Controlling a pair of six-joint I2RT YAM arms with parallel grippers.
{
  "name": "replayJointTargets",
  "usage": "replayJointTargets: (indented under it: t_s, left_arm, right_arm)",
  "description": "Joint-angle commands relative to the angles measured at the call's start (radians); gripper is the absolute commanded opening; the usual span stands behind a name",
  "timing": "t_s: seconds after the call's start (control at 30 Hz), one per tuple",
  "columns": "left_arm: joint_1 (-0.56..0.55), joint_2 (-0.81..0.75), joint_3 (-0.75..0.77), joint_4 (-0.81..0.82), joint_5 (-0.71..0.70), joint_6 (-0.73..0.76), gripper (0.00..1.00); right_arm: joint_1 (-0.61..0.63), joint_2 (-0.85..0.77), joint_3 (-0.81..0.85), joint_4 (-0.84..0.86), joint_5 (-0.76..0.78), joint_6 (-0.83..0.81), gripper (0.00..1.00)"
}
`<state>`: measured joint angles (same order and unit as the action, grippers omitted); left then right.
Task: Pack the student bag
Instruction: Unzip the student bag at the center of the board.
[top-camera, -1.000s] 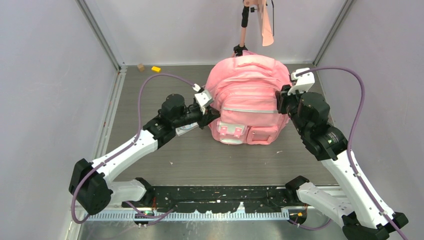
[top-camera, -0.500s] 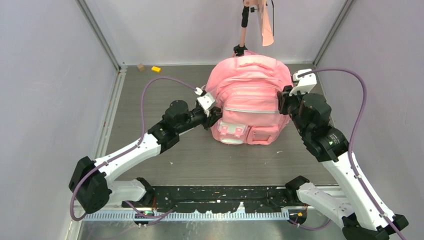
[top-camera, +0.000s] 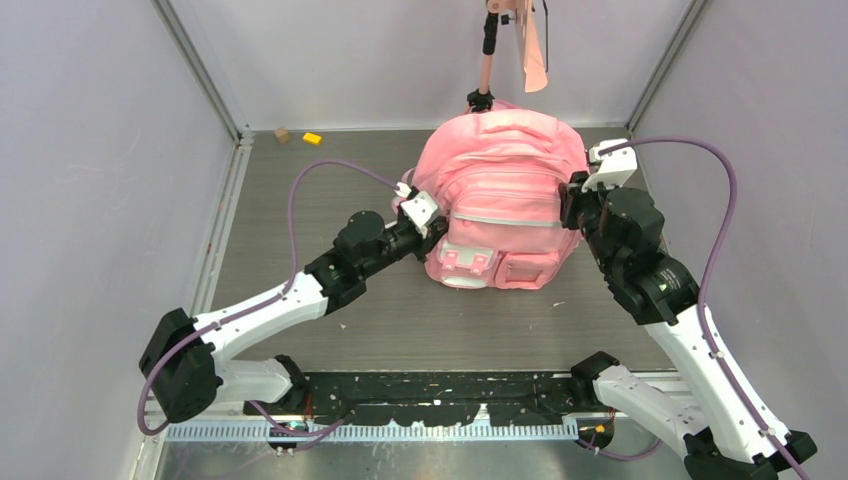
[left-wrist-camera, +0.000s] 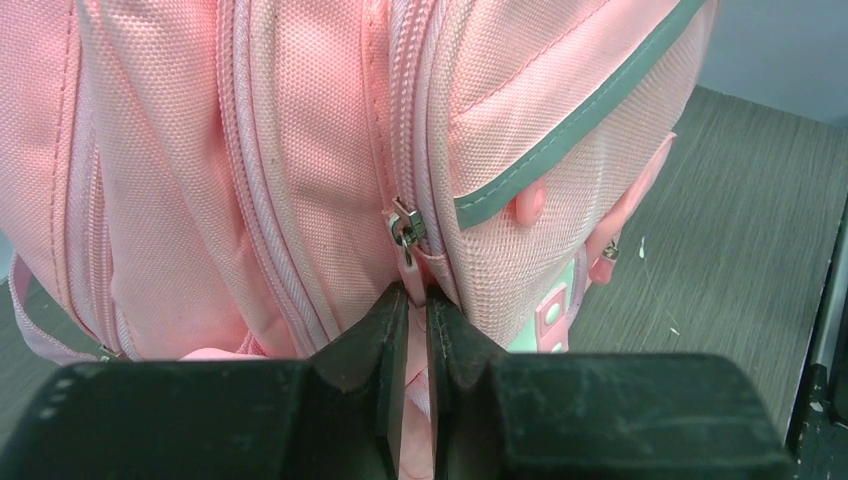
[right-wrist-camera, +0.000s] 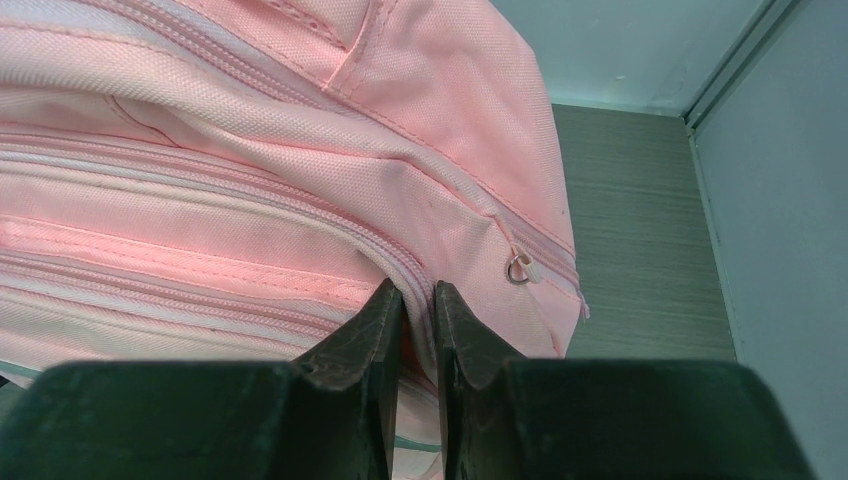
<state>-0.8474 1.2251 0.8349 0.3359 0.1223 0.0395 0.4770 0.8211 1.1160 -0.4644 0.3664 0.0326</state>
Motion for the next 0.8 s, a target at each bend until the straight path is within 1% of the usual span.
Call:
replayJointTargets:
  t_s: [0.0, 0.07, 0.13, 0.33, 0.77]
  left_arm:
    - [-0.061, -0.002, 0.004, 0.184, 0.018, 0.000, 0.13]
    - [-0.069, -0.005, 0.002, 0.193, 0.002, 0.002, 0.13]
    - [-0.072, -0.005, 0.001, 0.196, -0.003, 0.003, 0.19]
    - [-0.076, 0.005, 0.009, 0.190, -0.029, 0.014, 0.26]
    - [-0.085, -0.005, 0.021, 0.252, -0.030, 0.020, 0.28]
  right_arm:
    - [0.004, -0.025, 0.004, 0.080, -0.004, 0.046, 0.08]
    - [0.004, -0.025, 0.004, 0.079, -0.005, 0.047, 0.08]
    - [0.004, -0.025, 0.002, 0.080, -0.004, 0.046, 0.08]
    - [0.004, -0.025, 0.001, 0.080, -0.004, 0.045, 0.08]
    - [0.003, -0.021, 0.001, 0.078, -0.004, 0.044, 0.08]
